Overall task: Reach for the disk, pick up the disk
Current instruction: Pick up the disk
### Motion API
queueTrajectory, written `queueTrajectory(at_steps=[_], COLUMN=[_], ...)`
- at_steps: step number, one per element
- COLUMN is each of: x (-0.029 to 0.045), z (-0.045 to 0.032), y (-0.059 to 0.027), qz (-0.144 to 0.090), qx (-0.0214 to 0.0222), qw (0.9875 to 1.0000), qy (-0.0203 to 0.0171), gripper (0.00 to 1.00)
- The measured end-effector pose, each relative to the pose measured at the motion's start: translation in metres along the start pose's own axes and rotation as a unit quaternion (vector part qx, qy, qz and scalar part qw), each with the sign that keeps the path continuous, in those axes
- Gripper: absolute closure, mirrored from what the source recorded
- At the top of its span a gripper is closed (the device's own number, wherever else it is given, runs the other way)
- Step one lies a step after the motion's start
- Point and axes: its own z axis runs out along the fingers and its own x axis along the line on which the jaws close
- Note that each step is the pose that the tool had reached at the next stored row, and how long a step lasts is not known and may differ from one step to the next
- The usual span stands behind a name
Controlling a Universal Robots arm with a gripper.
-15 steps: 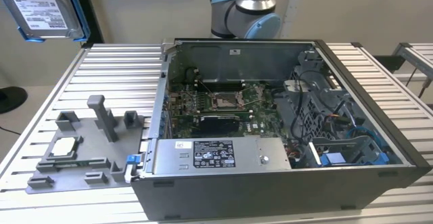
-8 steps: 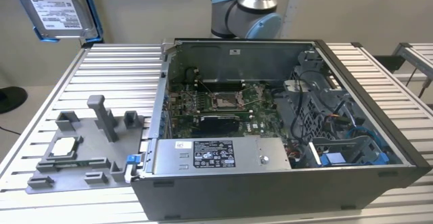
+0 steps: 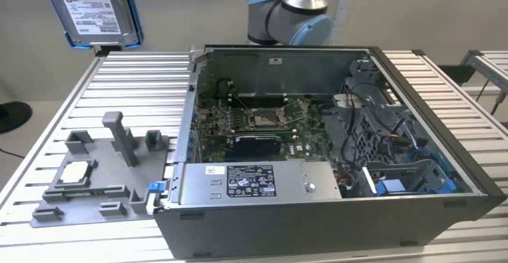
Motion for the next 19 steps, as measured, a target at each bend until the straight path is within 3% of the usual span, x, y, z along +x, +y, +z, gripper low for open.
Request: queueTrajectory(at_steps=[19], x=[-0.0008], z=[0.0001], y=[-0.0793], qz=[0.000], qx=[0.0000], qw=[1.0000], qy=[0.0000], gripper=[1.00])
